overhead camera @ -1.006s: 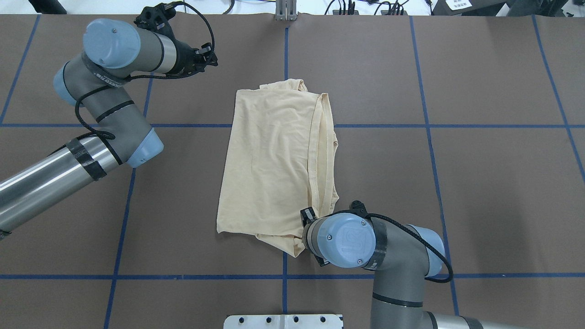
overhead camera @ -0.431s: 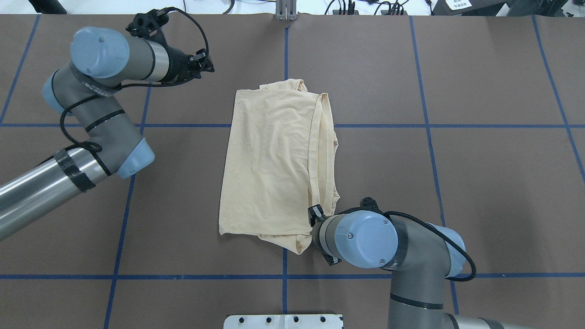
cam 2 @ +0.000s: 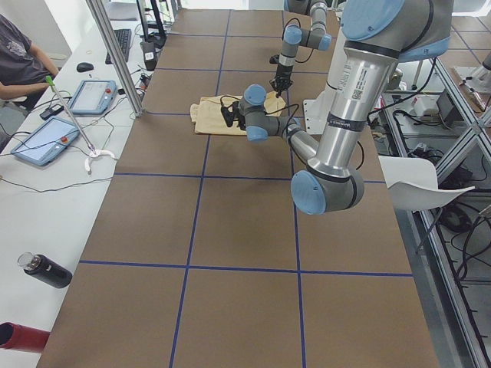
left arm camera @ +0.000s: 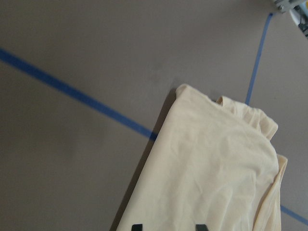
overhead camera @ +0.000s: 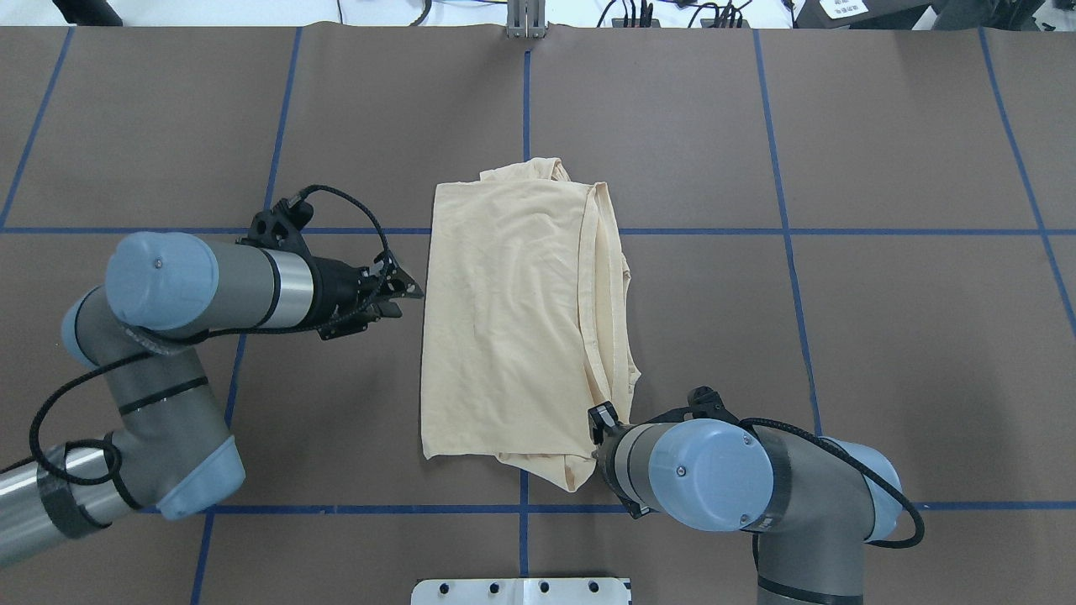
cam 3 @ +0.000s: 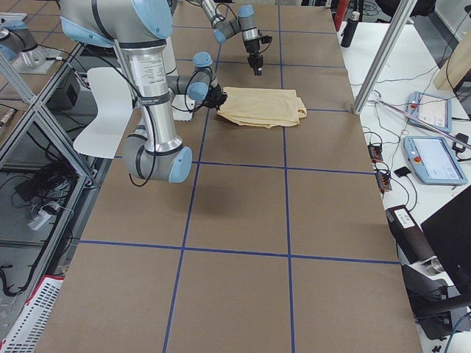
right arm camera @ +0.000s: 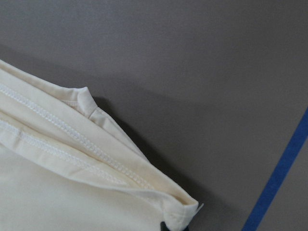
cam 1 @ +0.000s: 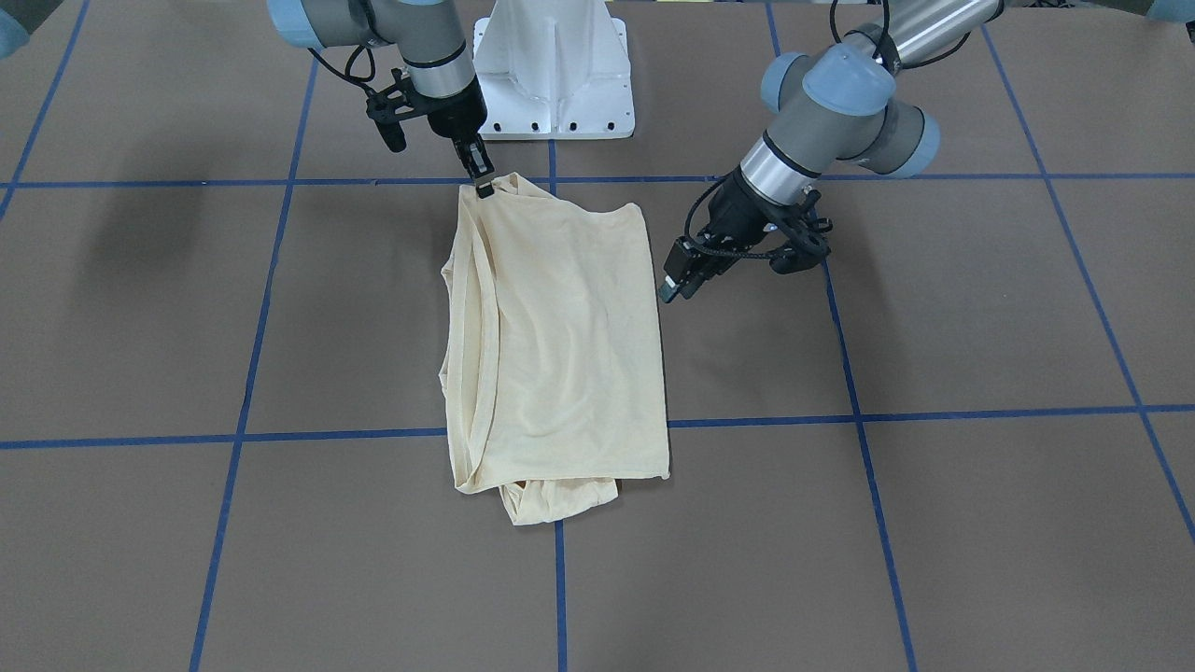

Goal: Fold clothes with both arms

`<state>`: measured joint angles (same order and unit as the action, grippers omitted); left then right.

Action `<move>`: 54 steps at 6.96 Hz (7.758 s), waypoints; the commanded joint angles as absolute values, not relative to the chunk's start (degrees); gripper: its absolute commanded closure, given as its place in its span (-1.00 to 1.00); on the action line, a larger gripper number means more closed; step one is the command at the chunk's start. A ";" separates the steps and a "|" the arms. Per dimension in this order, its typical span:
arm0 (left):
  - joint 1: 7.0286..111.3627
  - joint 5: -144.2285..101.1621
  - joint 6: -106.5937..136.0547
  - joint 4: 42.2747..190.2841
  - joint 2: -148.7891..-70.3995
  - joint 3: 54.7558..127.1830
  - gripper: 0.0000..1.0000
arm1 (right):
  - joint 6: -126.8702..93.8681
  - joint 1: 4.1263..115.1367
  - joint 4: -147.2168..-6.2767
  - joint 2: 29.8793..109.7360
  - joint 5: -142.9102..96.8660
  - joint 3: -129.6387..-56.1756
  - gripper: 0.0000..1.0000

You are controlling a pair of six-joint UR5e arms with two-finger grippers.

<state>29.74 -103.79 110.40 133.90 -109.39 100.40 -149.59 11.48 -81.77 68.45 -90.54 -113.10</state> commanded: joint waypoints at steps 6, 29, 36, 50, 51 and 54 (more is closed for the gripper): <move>13.80 -95.36 121.73 124.45 -107.58 105.38 0.06 | -149.59 11.60 -81.83 69.61 -90.53 -114.17 1.00; 42.27 -106.88 100.30 134.17 -126.73 75.64 0.31 | -123.35 42.44 -74.28 37.39 -107.84 -66.07 -0.65; 48.59 -111.16 76.29 136.23 -123.16 75.48 -1.00 | -94.66 52.97 -66.71 46.35 -115.72 -66.05 -1.00; 85.43 -134.82 2.97 114.08 -89.74 92.28 -1.00 | 4.48 87.01 -90.44 75.85 -134.30 -77.87 -1.00; 85.52 -135.00 3.08 111.99 -89.91 92.37 -1.00 | 4.22 87.01 -90.44 75.94 -134.04 -77.96 -1.00; 86.31 -134.48 2.90 112.23 -87.73 95.00 -1.00 | 4.13 87.01 -90.35 76.55 -134.03 -78.13 -1.00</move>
